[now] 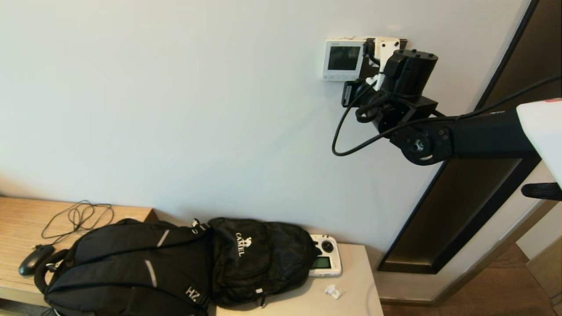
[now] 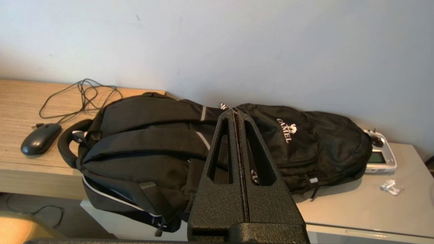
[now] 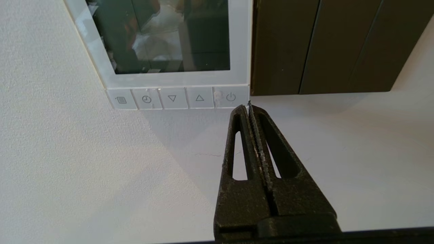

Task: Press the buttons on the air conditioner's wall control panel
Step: Turn on the central air conditioner

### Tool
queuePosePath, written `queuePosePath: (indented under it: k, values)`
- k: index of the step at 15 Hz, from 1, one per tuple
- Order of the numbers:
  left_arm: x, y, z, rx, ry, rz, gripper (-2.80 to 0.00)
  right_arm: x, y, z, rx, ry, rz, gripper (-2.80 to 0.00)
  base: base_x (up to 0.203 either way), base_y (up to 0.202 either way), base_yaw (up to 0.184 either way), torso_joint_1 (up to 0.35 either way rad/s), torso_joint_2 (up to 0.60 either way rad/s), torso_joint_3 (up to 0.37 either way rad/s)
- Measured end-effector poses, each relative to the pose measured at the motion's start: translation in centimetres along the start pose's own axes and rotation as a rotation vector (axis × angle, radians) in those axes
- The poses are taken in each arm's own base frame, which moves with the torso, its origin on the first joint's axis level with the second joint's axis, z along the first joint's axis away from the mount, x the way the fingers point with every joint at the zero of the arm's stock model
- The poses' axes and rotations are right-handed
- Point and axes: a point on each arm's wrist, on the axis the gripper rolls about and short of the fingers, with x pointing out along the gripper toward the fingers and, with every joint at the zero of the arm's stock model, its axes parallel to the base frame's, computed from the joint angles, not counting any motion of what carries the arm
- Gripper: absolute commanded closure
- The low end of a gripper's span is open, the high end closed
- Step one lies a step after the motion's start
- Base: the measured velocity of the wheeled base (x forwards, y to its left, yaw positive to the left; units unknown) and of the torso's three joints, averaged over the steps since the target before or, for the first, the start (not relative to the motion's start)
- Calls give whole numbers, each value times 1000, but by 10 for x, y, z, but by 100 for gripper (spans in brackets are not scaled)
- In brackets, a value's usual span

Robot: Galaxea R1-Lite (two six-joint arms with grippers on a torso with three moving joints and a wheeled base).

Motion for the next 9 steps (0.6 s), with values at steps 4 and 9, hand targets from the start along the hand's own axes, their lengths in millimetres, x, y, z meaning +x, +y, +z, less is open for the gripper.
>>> queuePosePath:
  k: [4,9]
  values:
    - [0,0,0,0,0,-1,0,3,2,-2,1,-1,1,0,0,0,0,0,0,0]
    - [0,0,0,0,0,0,0,7,3,-4,3,-7,-3,0,0,0,0,0,0,0]
